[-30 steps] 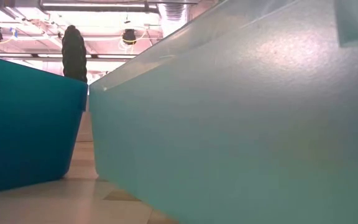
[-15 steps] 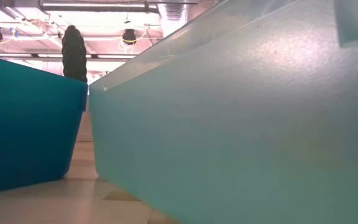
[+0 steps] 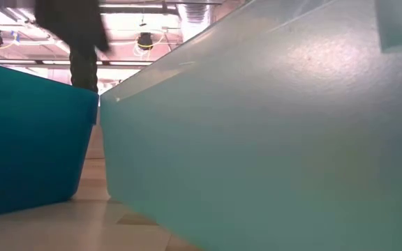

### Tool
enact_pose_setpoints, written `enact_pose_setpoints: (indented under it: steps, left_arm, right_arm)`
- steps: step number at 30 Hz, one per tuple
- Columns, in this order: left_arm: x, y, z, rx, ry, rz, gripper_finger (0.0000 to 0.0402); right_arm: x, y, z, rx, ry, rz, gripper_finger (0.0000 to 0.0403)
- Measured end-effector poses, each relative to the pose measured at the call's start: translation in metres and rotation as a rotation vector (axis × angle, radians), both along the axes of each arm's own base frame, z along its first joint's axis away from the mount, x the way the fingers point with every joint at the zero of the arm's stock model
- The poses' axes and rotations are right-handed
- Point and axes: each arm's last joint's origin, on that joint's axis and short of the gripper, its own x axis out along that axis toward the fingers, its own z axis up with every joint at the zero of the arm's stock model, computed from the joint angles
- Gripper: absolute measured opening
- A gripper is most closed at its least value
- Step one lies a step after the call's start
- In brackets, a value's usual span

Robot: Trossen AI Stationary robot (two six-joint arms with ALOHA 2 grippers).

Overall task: Pick and place medicine bottles into bin by pill shape (circle, oval)
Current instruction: Put the big orange pill bottle into the blue bin

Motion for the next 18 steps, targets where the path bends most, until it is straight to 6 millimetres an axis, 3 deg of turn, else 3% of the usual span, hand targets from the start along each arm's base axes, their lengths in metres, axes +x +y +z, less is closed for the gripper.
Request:
enact_pose_setpoints:
  steps: [5,10,15,18]
  left_arm:
    - [0.040,0.065,-0.012,0.099,0.092,-0.100,0.0298]
    - [0.064,0.121,-0.023,-0.023,0.038,-0.223,0.0298]
    - [0.068,0.161,-0.026,-0.081,0.040,-0.275,0.0298]
    - [0.068,0.173,-0.026,-0.120,0.049,-0.323,0.0298]
  right_arm:
    - [0.000,0.000,0.000,0.006,-0.001,-0.003,0.0324]
    - [0.000,0.000,0.000,0.008,-0.001,-0.003,0.0324]
    - [0.000,0.000,0.000,0.031,-0.002,-0.013,0.0324]
    - [0.000,0.000,0.000,0.032,-0.002,-0.014,0.0324]
